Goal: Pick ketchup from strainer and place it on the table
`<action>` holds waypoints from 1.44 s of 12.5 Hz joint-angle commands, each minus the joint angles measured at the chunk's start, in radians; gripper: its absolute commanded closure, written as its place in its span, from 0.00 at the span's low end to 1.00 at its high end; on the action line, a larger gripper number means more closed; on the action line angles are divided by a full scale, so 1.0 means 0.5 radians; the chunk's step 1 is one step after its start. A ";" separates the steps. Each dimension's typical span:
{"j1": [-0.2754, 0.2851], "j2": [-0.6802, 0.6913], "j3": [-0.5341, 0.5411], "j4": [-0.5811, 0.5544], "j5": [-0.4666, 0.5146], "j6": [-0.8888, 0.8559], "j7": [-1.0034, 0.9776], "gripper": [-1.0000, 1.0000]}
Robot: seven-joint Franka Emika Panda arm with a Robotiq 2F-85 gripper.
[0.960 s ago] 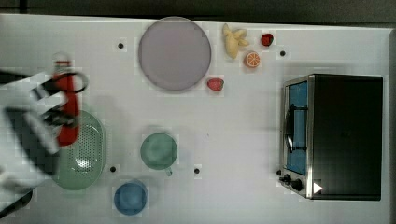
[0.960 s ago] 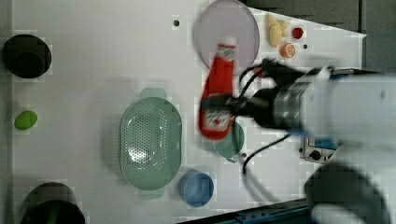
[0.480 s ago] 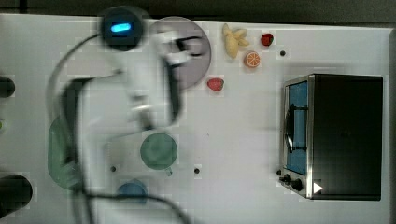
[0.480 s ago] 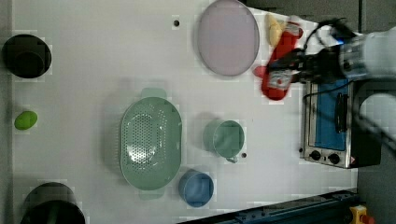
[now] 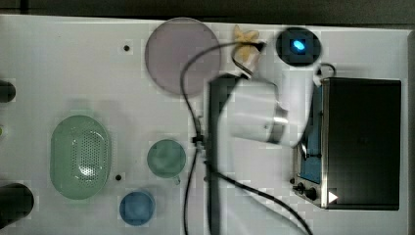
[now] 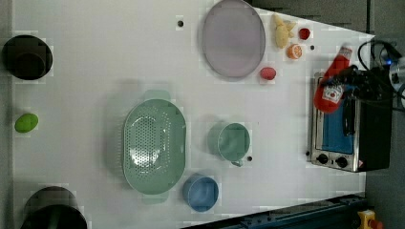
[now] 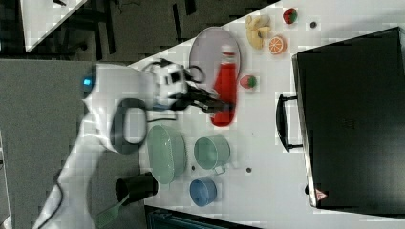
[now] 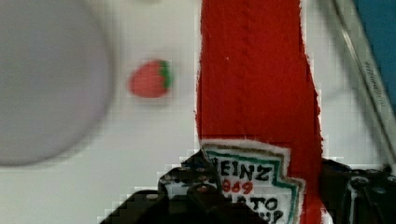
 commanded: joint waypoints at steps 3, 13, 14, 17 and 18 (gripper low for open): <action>0.084 -0.029 0.071 -0.433 0.000 0.369 -0.168 0.39; 0.097 0.010 0.174 -0.652 0.002 0.772 -0.121 0.00; 0.097 -0.048 0.169 -0.610 0.002 0.772 -0.120 0.00; 0.094 -0.199 0.163 -0.369 0.002 0.640 -0.083 0.00; 0.094 -0.227 0.158 -0.257 0.002 0.516 -0.002 0.00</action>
